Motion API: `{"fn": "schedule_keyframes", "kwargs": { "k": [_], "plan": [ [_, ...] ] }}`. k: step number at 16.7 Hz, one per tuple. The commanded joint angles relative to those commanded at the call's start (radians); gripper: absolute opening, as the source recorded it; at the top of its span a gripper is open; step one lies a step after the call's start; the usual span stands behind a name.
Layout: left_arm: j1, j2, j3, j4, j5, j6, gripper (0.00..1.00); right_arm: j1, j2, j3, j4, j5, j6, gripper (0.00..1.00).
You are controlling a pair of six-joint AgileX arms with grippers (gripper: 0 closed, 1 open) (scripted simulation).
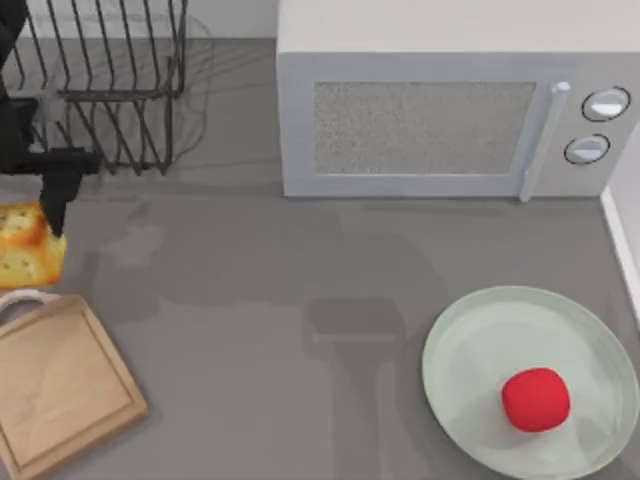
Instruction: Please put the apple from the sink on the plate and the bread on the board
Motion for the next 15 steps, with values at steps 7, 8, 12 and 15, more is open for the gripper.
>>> {"fn": "schedule_keyframes", "kwargs": {
  "k": [7,8,12,15],
  "plan": [
    [-0.014,-0.168,-0.212,0.016,-0.020,-0.753,0.00,0.000,0.000,0.000,0.000,0.000,0.000,1.00],
    [-0.016,-0.198,-0.245,0.022,-0.024,-0.860,0.00,0.000,0.000,0.000,0.000,0.000,0.000,1.00],
    [-0.027,-0.315,-0.368,0.050,-0.040,-1.231,0.00,0.000,0.000,0.000,0.000,0.000,0.000,1.00],
    [-0.034,-0.382,-0.435,0.069,-0.051,-1.415,0.00,0.000,0.000,0.000,0.000,0.000,0.000,1.00]
  ]
}}
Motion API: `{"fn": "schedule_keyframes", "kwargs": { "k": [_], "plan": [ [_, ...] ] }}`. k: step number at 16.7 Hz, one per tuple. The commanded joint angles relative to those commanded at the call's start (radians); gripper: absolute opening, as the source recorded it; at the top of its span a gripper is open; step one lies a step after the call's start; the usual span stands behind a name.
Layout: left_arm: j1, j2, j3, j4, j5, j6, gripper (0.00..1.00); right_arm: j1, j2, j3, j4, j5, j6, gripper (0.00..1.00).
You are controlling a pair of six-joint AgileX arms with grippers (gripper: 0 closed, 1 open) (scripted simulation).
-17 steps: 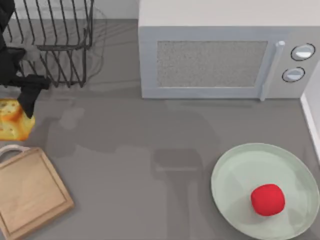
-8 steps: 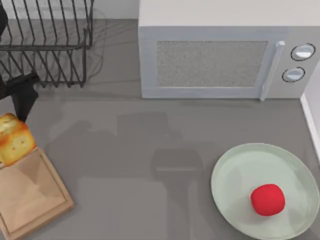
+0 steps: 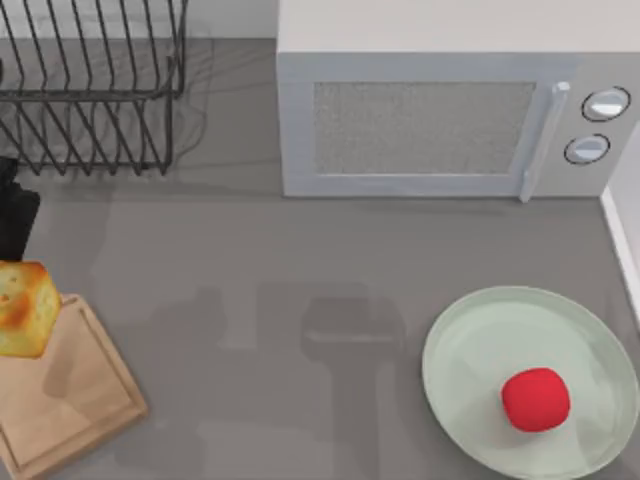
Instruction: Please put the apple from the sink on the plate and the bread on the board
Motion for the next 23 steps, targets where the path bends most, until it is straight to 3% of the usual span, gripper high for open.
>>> {"fn": "schedule_keyframes", "kwargs": {
  "k": [4,23],
  "plan": [
    [-0.004,-0.040,-0.039,0.011,-0.006,-0.096,0.00,0.000,0.000,0.000,0.000,0.000,0.000,1.00],
    [-0.005,-0.004,-0.154,0.161,-0.006,-0.097,0.00,0.000,0.000,0.000,0.000,0.000,0.000,1.00]
  ]
}}
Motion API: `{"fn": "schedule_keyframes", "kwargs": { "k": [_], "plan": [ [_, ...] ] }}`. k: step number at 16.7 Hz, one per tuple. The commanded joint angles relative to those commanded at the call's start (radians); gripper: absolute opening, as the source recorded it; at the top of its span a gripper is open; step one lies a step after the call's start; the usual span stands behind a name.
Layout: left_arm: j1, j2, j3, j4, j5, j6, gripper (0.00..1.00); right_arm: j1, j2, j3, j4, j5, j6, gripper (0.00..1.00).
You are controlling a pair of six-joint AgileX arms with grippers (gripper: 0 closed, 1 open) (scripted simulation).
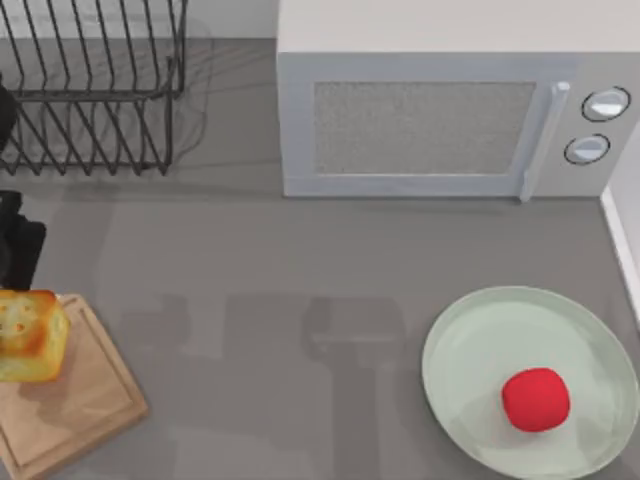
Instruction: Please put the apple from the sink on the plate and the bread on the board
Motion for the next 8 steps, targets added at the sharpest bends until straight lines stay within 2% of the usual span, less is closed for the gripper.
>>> {"fn": "schedule_keyframes", "kwargs": {
  "k": [6,8],
  "plan": [
    [-0.001,0.007,-0.024,0.031,0.000,-0.001,0.00,0.000,0.000,0.000,0.000,0.000,0.000,1.00],
    [-0.001,0.007,-0.024,0.031,0.000,-0.001,0.15,0.000,0.000,0.000,0.000,0.000,0.000,1.00]
  ]
}}
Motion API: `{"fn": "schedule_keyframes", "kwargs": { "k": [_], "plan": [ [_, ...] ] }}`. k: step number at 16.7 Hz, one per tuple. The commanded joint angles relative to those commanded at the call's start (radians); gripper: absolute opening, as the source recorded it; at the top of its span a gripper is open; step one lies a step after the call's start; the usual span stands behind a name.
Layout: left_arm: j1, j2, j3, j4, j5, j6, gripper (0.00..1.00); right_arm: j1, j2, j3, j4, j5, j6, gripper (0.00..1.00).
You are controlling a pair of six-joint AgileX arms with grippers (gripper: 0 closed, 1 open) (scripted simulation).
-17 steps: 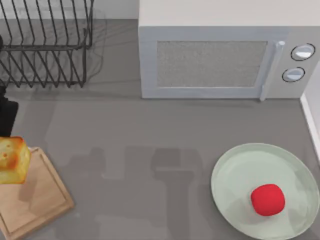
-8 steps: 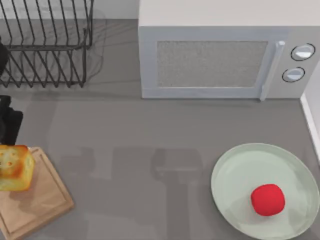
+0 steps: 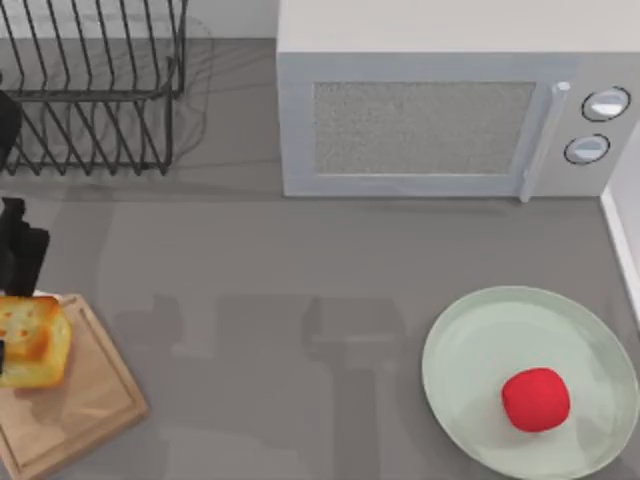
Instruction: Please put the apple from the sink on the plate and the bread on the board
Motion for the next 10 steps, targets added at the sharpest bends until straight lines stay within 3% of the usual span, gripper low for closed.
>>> {"fn": "schedule_keyframes", "kwargs": {
  "k": [10],
  "plan": [
    [0.000,0.000,0.000,0.000,0.000,0.000,0.90,0.000,0.000,0.000,0.000,0.000,0.000,1.00]
  ]
}}
